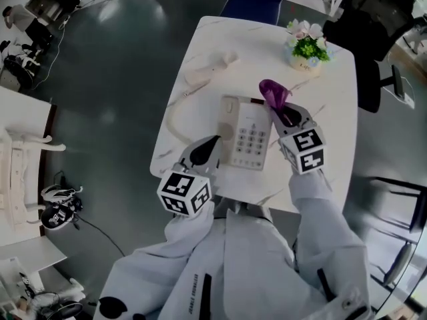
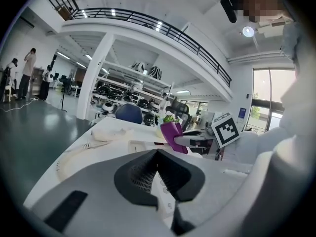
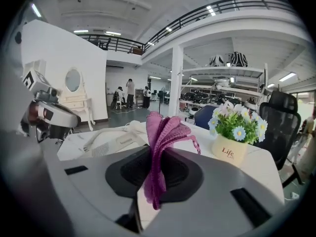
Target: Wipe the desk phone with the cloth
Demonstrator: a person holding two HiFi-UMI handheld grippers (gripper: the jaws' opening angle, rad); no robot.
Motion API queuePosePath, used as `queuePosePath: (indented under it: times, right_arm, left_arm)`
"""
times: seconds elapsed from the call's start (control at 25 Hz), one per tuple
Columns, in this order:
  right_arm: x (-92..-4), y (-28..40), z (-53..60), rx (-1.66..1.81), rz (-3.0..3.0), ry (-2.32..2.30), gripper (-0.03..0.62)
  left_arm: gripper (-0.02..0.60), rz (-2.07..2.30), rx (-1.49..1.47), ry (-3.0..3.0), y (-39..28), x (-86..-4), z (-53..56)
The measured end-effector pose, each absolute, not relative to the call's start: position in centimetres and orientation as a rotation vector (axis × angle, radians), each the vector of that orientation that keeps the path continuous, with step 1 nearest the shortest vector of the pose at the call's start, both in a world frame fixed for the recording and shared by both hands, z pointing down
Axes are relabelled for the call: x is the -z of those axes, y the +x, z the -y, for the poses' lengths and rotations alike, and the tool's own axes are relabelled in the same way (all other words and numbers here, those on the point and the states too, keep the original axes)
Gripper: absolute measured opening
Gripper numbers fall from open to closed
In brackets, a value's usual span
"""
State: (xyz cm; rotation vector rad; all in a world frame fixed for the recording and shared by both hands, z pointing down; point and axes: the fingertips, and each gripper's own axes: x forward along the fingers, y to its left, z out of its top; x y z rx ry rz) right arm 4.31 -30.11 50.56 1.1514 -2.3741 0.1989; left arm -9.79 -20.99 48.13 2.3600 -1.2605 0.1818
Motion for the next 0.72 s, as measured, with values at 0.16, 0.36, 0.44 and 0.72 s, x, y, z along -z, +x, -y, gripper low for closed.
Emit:
queuePosePath:
  times: [0.16, 0.36, 0.44, 0.72]
  right_arm:
    - [-51.7, 3.5, 29.7, -0.251, 2.363, 1.118, 0.038]
    - [-52.4, 2.8, 29.5, -0.266, 2.341, 1.098, 0.038]
    - [-52.6, 2.6, 29.5, -0.274, 2.332, 1.093, 0.038]
    - [-53.2, 2.3, 28.8, -0.331, 2.302, 1.069, 0.038]
  left_arm:
    - [-0.002, 1.226, -0.196, 2.360, -9.9, -48.9, 21.0]
    - [-0.002, 1.200, -0.202, 2.363, -10.2, -49.3, 21.0]
    - [-0.002, 1.183, -0.202, 2.368, -10.2, -49.4, 21.0]
    - [-0.002, 1.133, -0.215, 2.391, -9.8, -49.7, 20.6]
